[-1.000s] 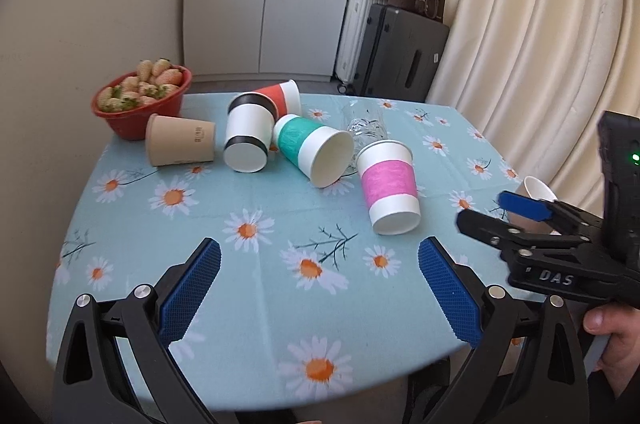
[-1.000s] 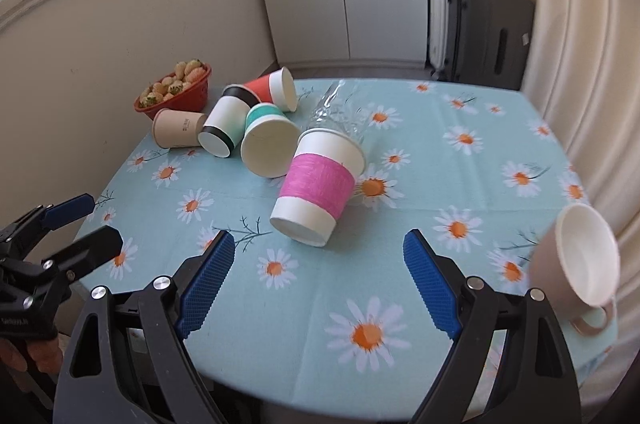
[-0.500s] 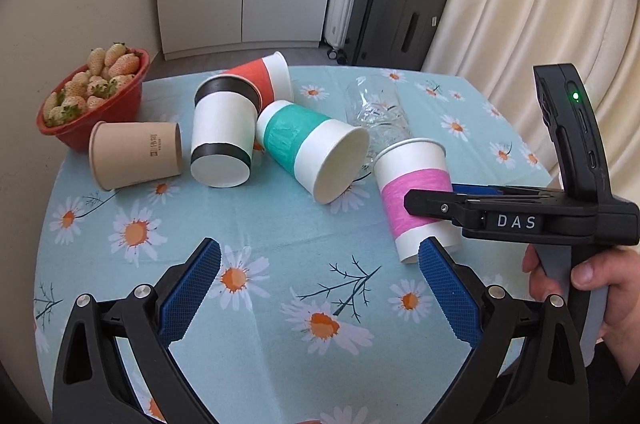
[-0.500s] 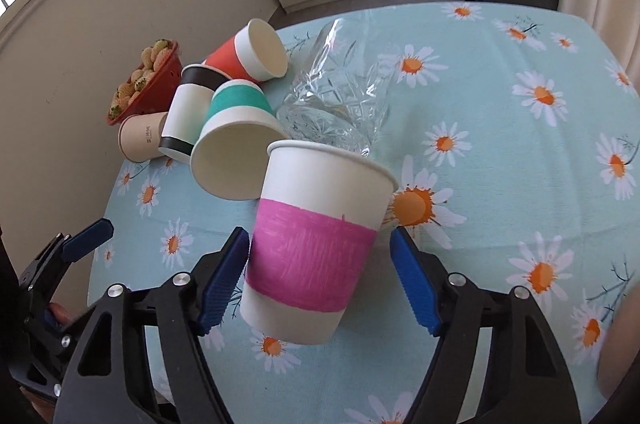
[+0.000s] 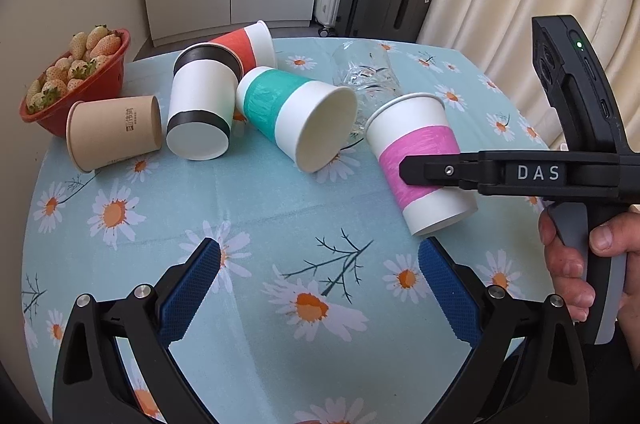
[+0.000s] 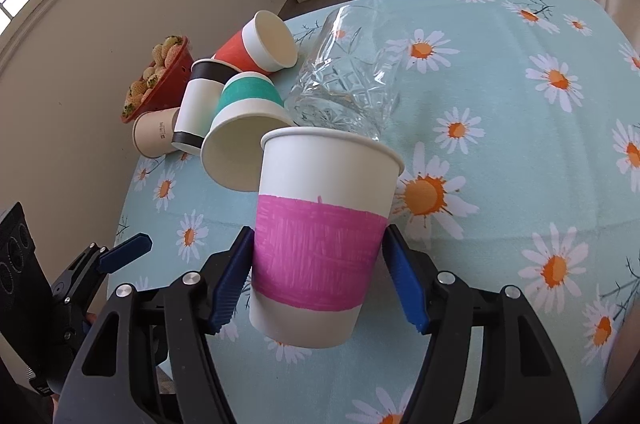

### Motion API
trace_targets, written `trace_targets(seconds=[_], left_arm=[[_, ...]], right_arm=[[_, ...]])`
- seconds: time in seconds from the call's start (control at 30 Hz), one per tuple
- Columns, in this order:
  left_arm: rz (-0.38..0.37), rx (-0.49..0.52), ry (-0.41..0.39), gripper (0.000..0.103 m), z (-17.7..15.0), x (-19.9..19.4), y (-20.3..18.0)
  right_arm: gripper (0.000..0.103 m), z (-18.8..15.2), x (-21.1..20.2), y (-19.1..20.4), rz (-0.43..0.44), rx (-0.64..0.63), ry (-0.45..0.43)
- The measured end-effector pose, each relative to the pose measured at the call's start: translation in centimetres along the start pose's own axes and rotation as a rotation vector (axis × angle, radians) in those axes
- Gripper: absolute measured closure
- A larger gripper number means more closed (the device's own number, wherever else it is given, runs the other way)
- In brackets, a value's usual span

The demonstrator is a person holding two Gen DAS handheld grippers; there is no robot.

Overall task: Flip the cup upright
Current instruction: 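Close the right tool around the pink-band cup's body and lift it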

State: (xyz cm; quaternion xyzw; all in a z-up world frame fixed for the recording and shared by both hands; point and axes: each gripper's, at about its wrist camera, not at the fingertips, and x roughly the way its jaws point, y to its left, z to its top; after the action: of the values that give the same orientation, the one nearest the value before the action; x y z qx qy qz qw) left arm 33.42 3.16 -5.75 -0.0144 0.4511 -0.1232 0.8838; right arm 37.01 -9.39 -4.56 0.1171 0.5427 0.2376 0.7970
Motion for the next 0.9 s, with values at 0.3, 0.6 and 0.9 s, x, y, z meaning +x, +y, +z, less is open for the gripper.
trace_targets(seconds=[0.3, 0.6, 0.9], left_arm=[[-0.012, -0.073, -0.035, 0.006, -1.7, -3.2, 0.2], [-0.057, -0.190, -0.030, 0.006, -5.2, -5.7, 1.1], [-0.158, -0.204, -0.003, 0.007, -7.4, -6.5, 0.1]], right_arm=[[0.038, -2.7, -4.3, 0.3, 0.025, 0.017, -0.072], [0.038, -7.5, -5.2, 2.3, 0.038, 0.008, -0.024], [0.038, -9.9, -3.8, 2.6, 0.081, 0.049, 0.040]])
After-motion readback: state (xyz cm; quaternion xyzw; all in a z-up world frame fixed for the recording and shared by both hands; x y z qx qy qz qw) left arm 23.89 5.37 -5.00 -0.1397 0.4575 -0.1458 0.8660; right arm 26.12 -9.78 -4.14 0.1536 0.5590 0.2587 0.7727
